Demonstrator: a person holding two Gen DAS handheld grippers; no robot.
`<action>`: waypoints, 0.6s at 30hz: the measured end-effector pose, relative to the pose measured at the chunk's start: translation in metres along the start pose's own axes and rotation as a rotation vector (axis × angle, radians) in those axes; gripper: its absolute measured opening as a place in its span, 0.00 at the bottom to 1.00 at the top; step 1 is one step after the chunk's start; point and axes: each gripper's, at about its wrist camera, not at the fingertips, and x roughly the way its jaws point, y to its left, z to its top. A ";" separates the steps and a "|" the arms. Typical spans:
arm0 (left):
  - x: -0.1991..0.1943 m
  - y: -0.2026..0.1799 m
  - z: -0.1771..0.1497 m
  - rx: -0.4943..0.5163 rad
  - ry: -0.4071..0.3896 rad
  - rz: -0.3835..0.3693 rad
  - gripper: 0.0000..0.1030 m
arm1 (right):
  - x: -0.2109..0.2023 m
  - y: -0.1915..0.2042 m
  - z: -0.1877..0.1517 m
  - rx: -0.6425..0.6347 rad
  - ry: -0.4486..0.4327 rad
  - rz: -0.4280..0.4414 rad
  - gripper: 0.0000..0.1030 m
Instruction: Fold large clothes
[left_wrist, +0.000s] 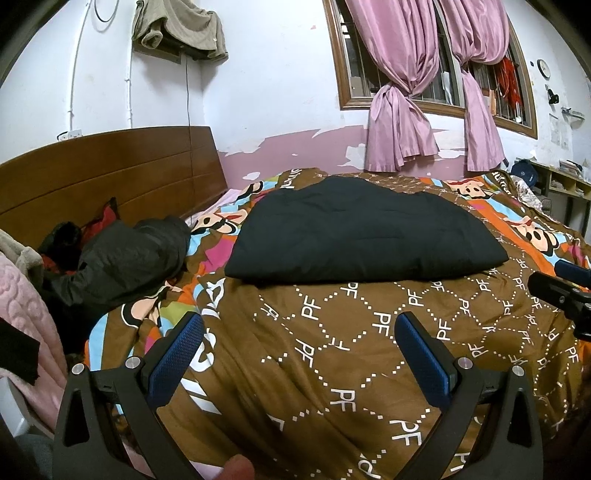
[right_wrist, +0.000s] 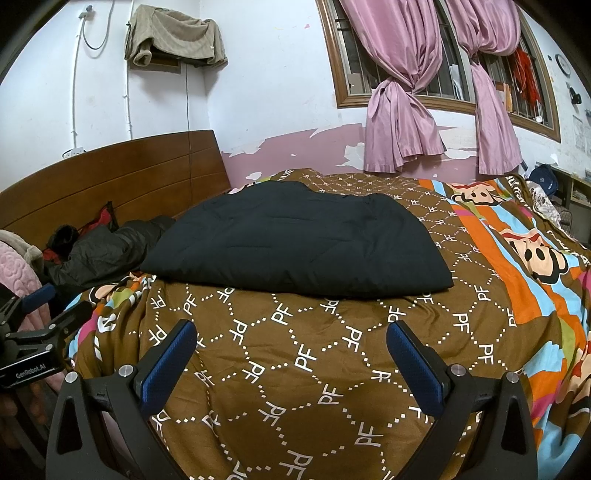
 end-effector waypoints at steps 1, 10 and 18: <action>-0.001 0.001 0.000 -0.002 -0.006 0.004 0.98 | 0.000 0.000 0.001 0.001 0.000 0.000 1.00; 0.000 0.009 -0.001 0.002 -0.023 0.043 0.98 | 0.000 0.001 0.001 -0.002 0.000 -0.001 1.00; 0.001 0.010 -0.001 0.010 -0.030 0.049 0.98 | 0.000 0.001 0.001 -0.001 0.001 -0.001 1.00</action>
